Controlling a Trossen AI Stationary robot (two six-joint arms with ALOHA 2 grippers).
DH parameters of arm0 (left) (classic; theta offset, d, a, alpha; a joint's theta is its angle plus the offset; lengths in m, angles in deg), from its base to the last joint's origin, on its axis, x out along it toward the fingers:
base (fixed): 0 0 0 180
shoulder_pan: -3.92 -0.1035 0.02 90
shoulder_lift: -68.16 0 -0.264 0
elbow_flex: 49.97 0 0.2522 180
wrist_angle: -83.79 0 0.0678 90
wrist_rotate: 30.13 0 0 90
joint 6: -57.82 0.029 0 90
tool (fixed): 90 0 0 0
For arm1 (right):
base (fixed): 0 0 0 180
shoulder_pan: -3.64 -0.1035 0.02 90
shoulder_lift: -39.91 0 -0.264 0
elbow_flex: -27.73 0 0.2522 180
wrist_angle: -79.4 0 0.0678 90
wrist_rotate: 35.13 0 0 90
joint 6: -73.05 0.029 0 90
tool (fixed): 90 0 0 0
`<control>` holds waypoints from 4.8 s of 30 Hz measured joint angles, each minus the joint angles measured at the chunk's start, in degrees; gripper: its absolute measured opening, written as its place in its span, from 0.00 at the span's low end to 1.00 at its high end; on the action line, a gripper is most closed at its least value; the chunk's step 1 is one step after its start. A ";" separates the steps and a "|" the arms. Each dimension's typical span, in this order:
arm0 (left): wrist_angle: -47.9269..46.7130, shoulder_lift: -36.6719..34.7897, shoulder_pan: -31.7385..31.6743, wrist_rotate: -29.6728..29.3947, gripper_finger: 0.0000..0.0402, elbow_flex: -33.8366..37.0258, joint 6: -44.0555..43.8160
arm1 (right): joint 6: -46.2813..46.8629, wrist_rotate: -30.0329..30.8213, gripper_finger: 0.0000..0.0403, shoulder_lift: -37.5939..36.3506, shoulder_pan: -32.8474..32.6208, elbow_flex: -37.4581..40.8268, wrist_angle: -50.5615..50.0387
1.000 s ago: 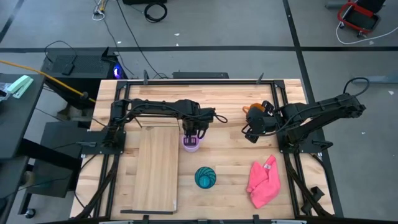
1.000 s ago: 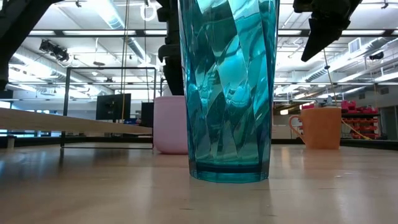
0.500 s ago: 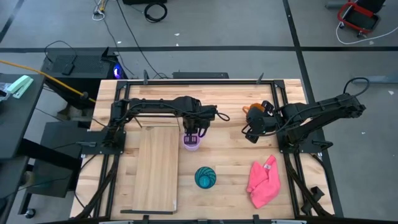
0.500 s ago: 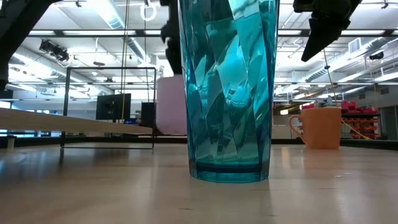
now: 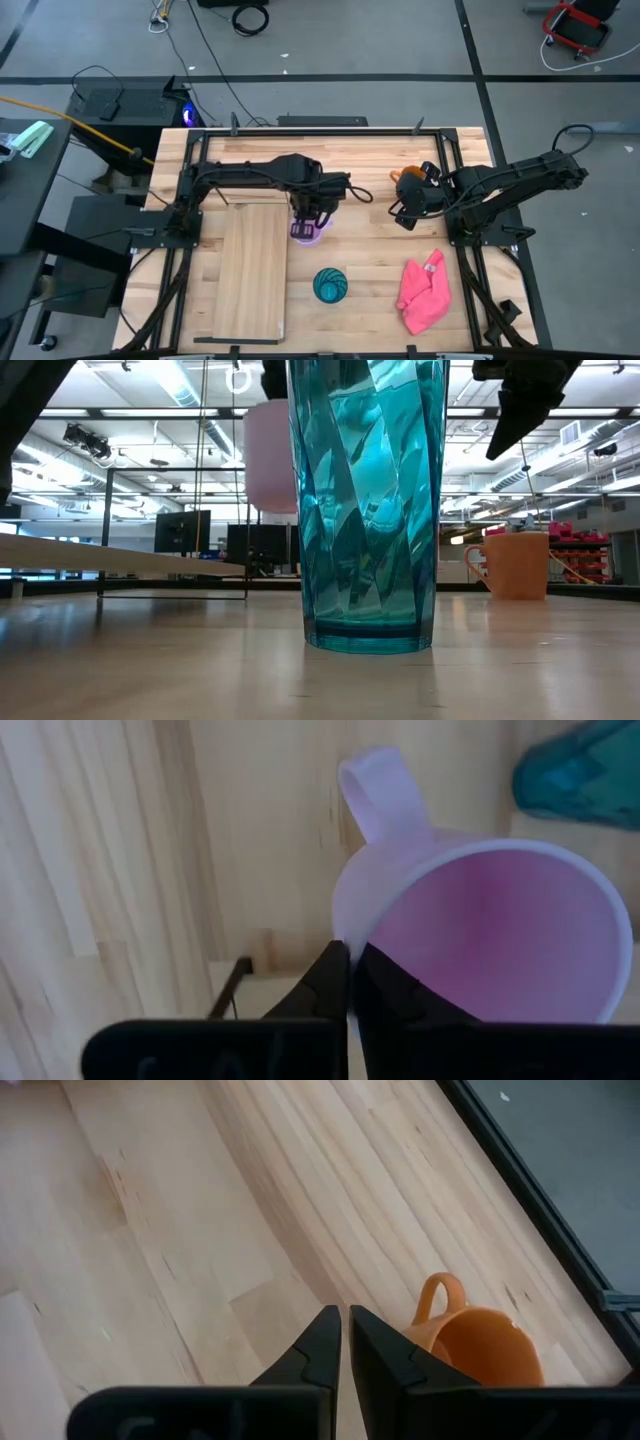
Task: Stack small to large cups/mugs on shelf
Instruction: Put the purple mug on the shelf
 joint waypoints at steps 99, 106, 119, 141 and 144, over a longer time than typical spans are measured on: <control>19.28 -39.12 -3.37 -7.31 0.11 58.13 -1.31 | -1.92 2.58 0.08 0.00 -0.04 0.00 6.37; 19.17 -39.13 -3.37 -7.24 0.15 58.13 -2.86 | -1.92 2.57 0.08 0.00 -0.04 0.00 7.03; 14.89 -41.90 -3.31 -7.11 0.24 49.25 -9.69 | -1.99 2.58 0.08 0.02 -0.02 0.01 8.08; 12.19 -45.54 21.74 -9.04 0.17 49.97 -46.58 | -30.40 -12.54 0.01 15.03 6.54 0.02 45.67; 13.33 -45.53 24.10 -11.38 0.16 53.80 -49.61 | -31.42 -13.26 0.01 17.88 8.11 0.02 47.85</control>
